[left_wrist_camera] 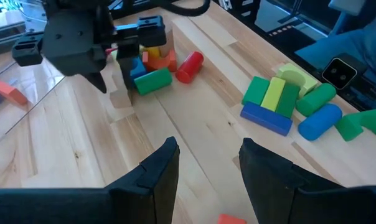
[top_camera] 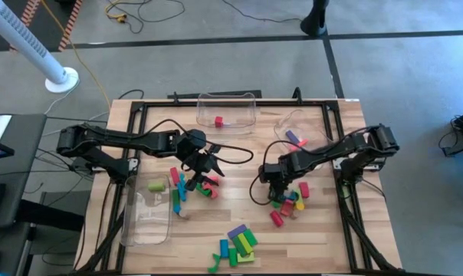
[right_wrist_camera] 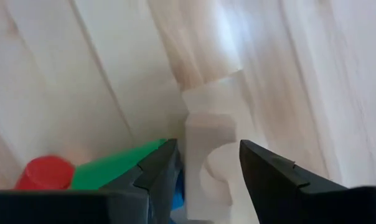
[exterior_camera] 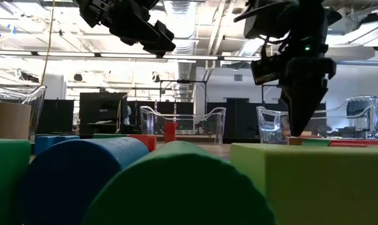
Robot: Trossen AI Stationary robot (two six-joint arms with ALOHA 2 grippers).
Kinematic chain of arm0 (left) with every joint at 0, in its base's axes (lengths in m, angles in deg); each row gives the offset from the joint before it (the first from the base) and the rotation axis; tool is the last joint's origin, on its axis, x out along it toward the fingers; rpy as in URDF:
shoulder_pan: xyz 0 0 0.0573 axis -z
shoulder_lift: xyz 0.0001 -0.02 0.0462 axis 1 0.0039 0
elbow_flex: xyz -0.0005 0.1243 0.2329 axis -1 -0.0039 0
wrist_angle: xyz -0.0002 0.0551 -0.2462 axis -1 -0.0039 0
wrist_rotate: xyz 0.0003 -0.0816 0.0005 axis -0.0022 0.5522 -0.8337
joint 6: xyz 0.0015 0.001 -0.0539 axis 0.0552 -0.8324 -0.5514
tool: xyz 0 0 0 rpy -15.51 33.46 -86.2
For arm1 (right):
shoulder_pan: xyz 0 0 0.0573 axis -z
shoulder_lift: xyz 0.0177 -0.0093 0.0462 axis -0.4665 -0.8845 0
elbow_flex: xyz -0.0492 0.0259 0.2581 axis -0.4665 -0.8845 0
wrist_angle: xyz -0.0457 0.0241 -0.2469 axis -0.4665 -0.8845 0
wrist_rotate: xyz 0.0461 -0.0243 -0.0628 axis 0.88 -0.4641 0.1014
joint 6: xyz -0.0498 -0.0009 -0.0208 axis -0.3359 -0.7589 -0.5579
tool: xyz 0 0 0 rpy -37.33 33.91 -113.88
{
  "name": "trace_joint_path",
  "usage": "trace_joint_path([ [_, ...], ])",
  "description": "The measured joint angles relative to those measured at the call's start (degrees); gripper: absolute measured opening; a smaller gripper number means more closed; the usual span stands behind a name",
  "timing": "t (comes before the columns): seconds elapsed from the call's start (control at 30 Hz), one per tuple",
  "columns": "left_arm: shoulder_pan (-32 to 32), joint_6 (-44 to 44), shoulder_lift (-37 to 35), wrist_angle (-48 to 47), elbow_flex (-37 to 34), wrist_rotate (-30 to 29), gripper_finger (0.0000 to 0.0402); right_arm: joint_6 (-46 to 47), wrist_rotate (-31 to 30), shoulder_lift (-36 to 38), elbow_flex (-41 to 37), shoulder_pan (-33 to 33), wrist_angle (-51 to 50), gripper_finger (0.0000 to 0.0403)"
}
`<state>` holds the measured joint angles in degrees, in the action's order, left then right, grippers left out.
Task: Sort blocks by size
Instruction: Put the brown arch block into the middle transparent bin
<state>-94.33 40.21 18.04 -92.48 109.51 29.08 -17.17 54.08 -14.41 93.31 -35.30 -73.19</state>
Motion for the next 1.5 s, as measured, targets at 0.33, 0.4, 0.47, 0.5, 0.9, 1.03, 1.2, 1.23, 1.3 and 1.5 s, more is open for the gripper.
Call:
trace_joint_path([
  [0.33, 0.0, -0.3, 0.0, -0.4, 0.0, 0.0, 0.0160, 0.0, 1.7, -6.9, 0.0, 1.1, 0.5, 0.0203],
  [0.4, 0.0, -0.4, 0.0, -0.4, 0.0, 0.0, 0.0160, -0.1, 1.8, -7.5, 0.1, 1.4, 0.7, 0.0201],
  [0.47, 0.0, -0.3, 0.0, -0.4, 0.0, 0.0, 0.0160, -0.3, 1.8, -7.8, 0.2, 1.7, 1.0, 0.0194],
  [0.5, 0.0, -0.2, 0.0, -0.3, 0.0, -0.2, 0.0160, -0.4, 1.8, -7.6, 0.2, 1.6, 1.2, 0.0189],
  [0.9, 0.0, 0.6, 0.0, 0.5, 0.0, -4.1, 0.0160, -3.4, 1.3, -4.6, 0.3, 2.4, 6.2, 0.0145],
  [1.03, 0.0, 0.5, 0.0, 1.5, 0.0, -8.5, 0.0160, -5.9, 1.3, -4.3, 2.3, 2.4, 6.5, 0.0127],
  [1.2, -0.1, 0.5, 0.0, 3.1, 0.0, -9.9, 0.0160, -8.7, 1.3, -4.3, 4.5, 2.5, 6.8, 0.0104],
  [1.23, -0.1, 0.5, 0.0, 3.0, 0.0, -9.9, 0.0160, -8.9, 1.3, -4.3, 4.8, 2.5, 6.4, 0.0099],
  [1.3, -0.1, 0.4, 0.0, 3.0, 0.0, -9.9, 0.0160, -9.3, 1.3, -4.3, 5.0, 2.5, 5.6, 0.0092],
  [1.5, -0.1, 0.0, 0.0, 2.6, 0.0, -9.9, 0.0160, -12.4, 1.2, -4.3, 5.0, 2.5, 4.2, 0.0094],
])
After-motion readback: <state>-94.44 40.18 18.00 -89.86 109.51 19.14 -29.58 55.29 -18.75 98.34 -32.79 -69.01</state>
